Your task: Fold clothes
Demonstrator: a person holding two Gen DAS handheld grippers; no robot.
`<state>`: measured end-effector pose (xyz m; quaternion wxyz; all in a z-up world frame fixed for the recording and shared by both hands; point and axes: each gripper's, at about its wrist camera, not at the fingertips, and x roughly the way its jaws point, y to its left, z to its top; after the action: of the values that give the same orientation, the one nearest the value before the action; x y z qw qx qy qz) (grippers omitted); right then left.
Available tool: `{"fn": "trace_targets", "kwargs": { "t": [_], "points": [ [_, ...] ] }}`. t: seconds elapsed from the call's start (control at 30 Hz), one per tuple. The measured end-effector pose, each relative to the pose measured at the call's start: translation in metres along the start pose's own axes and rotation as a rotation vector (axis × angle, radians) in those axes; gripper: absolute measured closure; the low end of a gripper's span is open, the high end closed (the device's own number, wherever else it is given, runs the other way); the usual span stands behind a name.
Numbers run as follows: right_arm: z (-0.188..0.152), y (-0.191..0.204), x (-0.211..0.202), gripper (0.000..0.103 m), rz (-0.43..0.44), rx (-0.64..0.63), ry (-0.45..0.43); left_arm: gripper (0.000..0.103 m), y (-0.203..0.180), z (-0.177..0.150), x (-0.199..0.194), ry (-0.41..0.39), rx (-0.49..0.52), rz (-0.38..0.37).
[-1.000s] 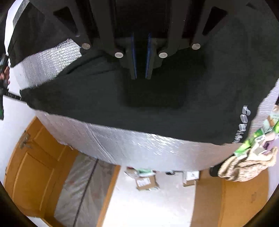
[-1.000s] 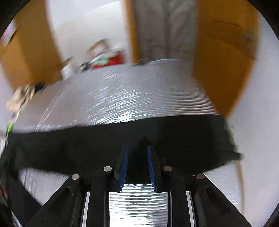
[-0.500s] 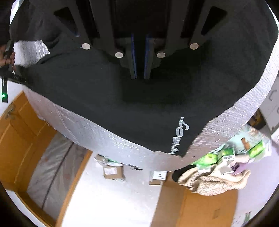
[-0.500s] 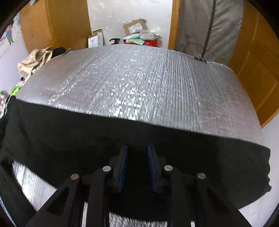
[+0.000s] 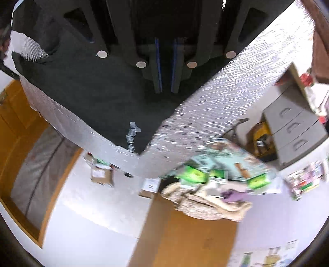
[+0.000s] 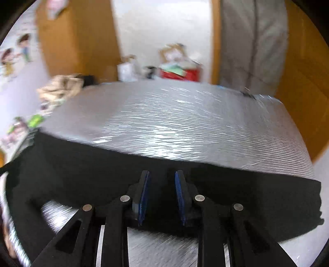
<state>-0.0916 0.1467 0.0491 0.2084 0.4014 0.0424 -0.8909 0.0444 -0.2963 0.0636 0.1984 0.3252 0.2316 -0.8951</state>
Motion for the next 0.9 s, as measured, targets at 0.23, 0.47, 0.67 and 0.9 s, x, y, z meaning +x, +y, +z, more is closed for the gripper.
{"fn": "trace_targets", "kwargs": {
  "t": [0.23, 0.47, 0.67, 0.9],
  "points": [
    [-0.047, 0.077, -0.072, 0.076, 0.169, -0.09, -0.087, 0.091, 0.051, -0.024, -0.015, 0.031, -0.088, 0.004],
    [-0.109, 0.124, -0.104, 0.063, 0.247, -0.156, -0.052, 0.09, 0.061, -0.033, -0.004, 0.073, -0.118, -0.045],
    [-0.171, 0.161, -0.095, 0.063, 0.286, -0.273, 0.08, 0.091, 0.057, -0.034, 0.002, 0.082, -0.117, -0.012],
    [-0.19, 0.179, -0.073, 0.063, 0.287, -0.346, 0.158, 0.102, 0.076, -0.038, -0.023, 0.013, -0.126, 0.084]
  ]
}}
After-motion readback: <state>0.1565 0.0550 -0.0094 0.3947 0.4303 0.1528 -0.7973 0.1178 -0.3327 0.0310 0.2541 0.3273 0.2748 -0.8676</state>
